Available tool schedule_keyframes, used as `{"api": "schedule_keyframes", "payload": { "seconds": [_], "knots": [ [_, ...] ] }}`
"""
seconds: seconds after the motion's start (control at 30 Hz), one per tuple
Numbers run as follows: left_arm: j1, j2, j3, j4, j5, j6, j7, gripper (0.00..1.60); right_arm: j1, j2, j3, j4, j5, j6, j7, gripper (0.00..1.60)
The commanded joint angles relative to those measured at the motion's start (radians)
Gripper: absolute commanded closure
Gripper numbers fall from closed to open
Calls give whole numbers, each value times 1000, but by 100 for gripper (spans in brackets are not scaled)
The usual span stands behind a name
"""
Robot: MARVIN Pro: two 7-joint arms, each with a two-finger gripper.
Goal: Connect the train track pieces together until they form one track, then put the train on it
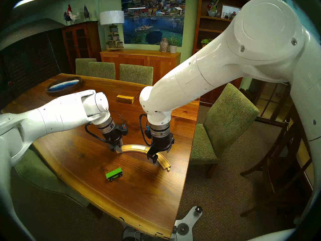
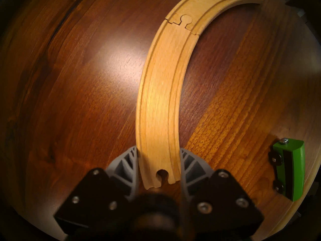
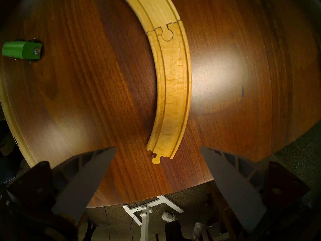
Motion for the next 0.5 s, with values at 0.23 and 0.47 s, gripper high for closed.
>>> {"api": "schedule_keyframes", "payload": {
  "seconds": [0.23, 0.47],
  "knots": [
    [-42, 17, -42, -14, -25, 6, -9, 0, 33, 11, 4, 6, -2, 8, -2, 0],
    [-84, 112, -72, -124, -43, 14, -54, 0, 31, 11, 5, 8, -1, 8, -4, 0]
  ]
}}
